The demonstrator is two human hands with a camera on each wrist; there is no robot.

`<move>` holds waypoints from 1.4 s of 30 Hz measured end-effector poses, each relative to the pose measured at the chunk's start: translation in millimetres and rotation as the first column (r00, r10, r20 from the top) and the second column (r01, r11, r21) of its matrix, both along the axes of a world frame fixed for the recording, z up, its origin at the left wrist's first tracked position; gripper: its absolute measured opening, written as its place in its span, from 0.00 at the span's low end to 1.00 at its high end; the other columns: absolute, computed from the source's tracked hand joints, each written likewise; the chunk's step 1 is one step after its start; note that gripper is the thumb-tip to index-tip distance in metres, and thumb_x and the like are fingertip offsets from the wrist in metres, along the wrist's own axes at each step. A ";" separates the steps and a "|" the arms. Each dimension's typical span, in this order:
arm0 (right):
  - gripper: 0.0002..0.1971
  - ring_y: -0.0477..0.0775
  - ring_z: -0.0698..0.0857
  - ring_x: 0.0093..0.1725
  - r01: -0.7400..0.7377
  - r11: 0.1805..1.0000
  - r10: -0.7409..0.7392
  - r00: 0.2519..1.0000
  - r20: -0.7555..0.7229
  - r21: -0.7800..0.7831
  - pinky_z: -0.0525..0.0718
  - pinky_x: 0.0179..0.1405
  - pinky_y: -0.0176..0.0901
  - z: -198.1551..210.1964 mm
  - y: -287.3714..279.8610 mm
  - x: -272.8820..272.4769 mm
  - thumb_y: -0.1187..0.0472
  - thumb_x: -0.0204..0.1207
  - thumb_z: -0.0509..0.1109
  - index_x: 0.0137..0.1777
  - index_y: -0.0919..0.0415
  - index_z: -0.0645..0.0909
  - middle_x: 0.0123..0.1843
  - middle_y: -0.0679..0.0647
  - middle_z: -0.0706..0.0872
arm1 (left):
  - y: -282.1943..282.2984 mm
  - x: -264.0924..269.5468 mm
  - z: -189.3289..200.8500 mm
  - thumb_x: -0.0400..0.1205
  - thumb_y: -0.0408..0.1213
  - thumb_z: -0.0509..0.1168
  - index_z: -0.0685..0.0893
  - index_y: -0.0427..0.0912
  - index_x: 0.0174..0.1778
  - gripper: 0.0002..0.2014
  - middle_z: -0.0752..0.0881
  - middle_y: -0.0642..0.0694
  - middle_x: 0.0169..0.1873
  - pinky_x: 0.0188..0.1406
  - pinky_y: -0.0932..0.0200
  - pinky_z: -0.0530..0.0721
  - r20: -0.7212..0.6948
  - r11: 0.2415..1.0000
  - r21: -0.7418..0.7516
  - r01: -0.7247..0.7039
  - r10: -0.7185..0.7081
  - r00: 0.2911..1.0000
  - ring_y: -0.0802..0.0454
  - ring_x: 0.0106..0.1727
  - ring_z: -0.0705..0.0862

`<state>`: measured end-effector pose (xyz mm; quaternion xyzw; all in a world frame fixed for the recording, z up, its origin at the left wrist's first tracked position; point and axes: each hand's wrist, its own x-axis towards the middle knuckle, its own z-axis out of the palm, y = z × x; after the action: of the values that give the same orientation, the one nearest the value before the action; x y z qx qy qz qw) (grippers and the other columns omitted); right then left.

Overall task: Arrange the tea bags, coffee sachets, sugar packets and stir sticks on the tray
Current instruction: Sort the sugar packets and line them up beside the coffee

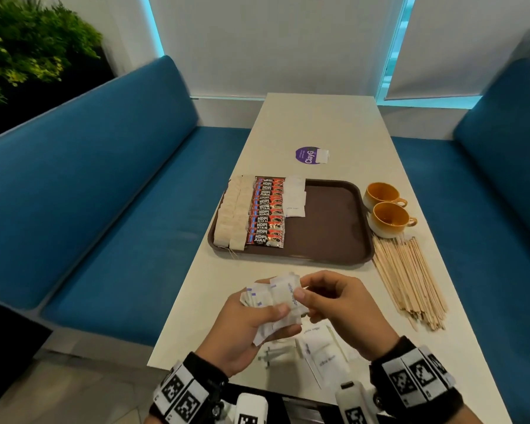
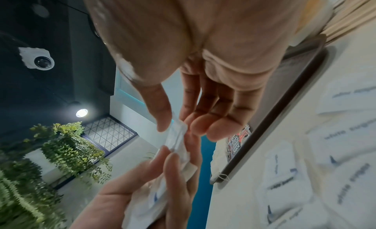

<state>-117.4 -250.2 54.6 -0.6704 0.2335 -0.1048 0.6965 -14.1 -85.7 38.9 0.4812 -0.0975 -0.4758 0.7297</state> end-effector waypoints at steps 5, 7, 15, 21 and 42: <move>0.05 0.60 0.88 0.39 -0.001 1.000 0.001 1.000 0.010 0.002 0.86 0.38 0.49 -8.8 3.8 -8.8 0.69 0.76 0.79 0.49 0.70 0.89 0.44 0.69 0.92 | -0.1 -6.2 -2.4 0.78 0.21 0.74 0.83 0.34 0.69 0.22 0.89 0.29 0.57 0.36 0.51 0.89 0.017 0.999 0.024 -0.038 0.038 0.999 0.38 0.48 0.89; 0.04 0.61 0.89 0.40 0.007 0.999 -0.007 1.000 0.016 0.038 0.88 0.40 0.50 -8.9 2.5 -10.4 0.69 0.77 0.77 0.49 0.70 0.90 0.45 0.69 0.92 | -0.8 -8.9 -1.9 0.79 0.27 0.74 0.84 0.38 0.67 0.20 0.89 0.33 0.52 0.31 0.55 0.86 0.018 0.998 0.050 -0.049 0.049 0.999 0.42 0.43 0.87; 0.08 0.56 0.87 0.35 -0.018 0.998 0.019 1.000 0.001 -0.052 0.87 0.32 0.46 -3.5 -4.6 -12.9 0.70 0.81 0.74 0.52 0.59 0.93 0.46 0.64 0.91 | -2.3 -5.6 -2.0 0.77 0.44 0.78 0.80 0.40 0.48 0.15 0.78 0.42 0.38 0.22 0.61 0.70 -0.002 0.992 0.106 -0.068 0.068 0.998 0.49 0.31 0.75; 0.17 0.68 0.82 0.32 0.054 0.997 -0.048 0.993 0.105 -0.050 0.87 0.28 0.50 -1.2 -4.8 -13.5 0.71 0.73 0.81 0.52 0.71 0.73 0.34 0.57 0.84 | -5.1 -7.2 -1.4 0.73 0.33 0.81 0.82 0.39 0.45 0.14 0.79 0.37 0.37 0.16 0.65 0.70 0.042 0.993 0.120 -0.017 0.012 0.999 0.48 0.27 0.75; 0.21 0.62 0.93 0.38 0.003 0.989 0.009 0.997 0.077 -0.148 0.92 0.47 0.47 6.9 -7.3 -16.7 0.71 0.68 0.84 0.60 0.55 0.91 0.40 0.61 0.94 | -11.9 -1.7 5.9 0.87 0.45 0.68 0.84 0.41 0.42 0.12 0.87 0.34 0.42 0.22 0.57 0.74 0.039 0.969 0.165 -0.185 0.181 0.983 0.44 0.31 0.79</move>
<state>-134.1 -257.5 61.4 -0.7159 0.1968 -0.1468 0.6536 -15.8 -97.6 44.8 0.5536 -0.0211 -0.4073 0.7261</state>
